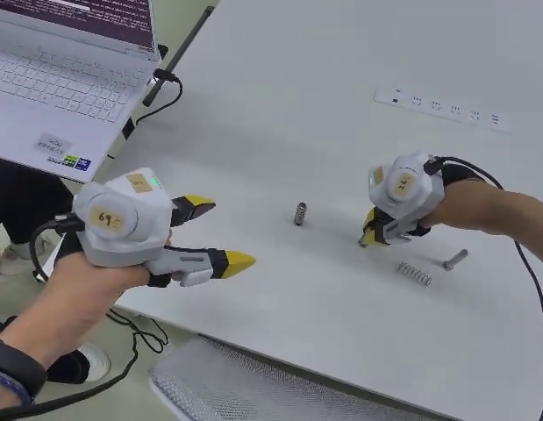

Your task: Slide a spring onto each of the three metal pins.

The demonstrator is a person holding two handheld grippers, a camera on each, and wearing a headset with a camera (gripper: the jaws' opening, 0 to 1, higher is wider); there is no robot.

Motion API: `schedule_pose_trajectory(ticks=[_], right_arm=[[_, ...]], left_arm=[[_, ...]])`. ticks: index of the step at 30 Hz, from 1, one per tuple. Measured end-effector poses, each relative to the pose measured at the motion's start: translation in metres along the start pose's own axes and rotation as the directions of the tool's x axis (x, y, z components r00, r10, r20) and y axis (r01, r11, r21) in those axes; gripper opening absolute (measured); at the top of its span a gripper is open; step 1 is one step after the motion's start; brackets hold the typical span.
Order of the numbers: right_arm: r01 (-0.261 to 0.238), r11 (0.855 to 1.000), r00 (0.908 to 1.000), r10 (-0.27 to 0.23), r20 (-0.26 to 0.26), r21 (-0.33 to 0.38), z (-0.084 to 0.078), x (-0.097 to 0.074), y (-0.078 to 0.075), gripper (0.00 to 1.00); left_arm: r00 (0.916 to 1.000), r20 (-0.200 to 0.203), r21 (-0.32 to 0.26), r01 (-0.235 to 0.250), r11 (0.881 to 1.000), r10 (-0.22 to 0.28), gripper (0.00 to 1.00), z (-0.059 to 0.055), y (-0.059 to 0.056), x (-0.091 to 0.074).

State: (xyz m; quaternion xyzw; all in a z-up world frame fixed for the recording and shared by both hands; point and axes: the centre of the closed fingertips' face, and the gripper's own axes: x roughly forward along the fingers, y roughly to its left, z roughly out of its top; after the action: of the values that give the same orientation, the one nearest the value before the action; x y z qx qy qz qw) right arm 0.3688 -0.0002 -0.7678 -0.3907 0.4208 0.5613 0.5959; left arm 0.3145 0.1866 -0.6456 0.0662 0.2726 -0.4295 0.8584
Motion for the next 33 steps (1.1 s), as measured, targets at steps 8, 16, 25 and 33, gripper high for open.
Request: schedule_pose_trajectory(ticks=[8, 16, 25, 33], right_arm=[[0.017, 1.0, 0.9998, -0.017, 0.005, 0.016, -0.001, -0.008, -0.002, 0.19], [0.03, 0.998, 0.9988, -0.033, 0.036, 0.062, -0.006, -0.018, 0.0, 0.27], [0.099, 0.98, 0.9879, -0.117, 0.101, 0.174, -0.008, -0.036, -0.003, 0.28], [0.141, 0.959, 0.9757, -0.176, 0.13, 0.244, -0.015, -0.05, 0.002, 0.33]], left_arm=[[1.0, 0.002, 0.005, 0.004, 1.0, -0.004, 0.57, 0.002, -0.001, 0.001], [1.0, 0.007, 0.01, 0.006, 1.0, -0.006, 0.57, 0.006, -0.003, 0.002], [0.9997, 0.024, 0.006, -0.001, 1.0, 0.0, 0.57, 0.011, -0.004, 0.003], [0.9996, 0.028, -0.001, -0.001, 1.0, 0.001, 0.57, 0.011, -0.008, 0.002]])
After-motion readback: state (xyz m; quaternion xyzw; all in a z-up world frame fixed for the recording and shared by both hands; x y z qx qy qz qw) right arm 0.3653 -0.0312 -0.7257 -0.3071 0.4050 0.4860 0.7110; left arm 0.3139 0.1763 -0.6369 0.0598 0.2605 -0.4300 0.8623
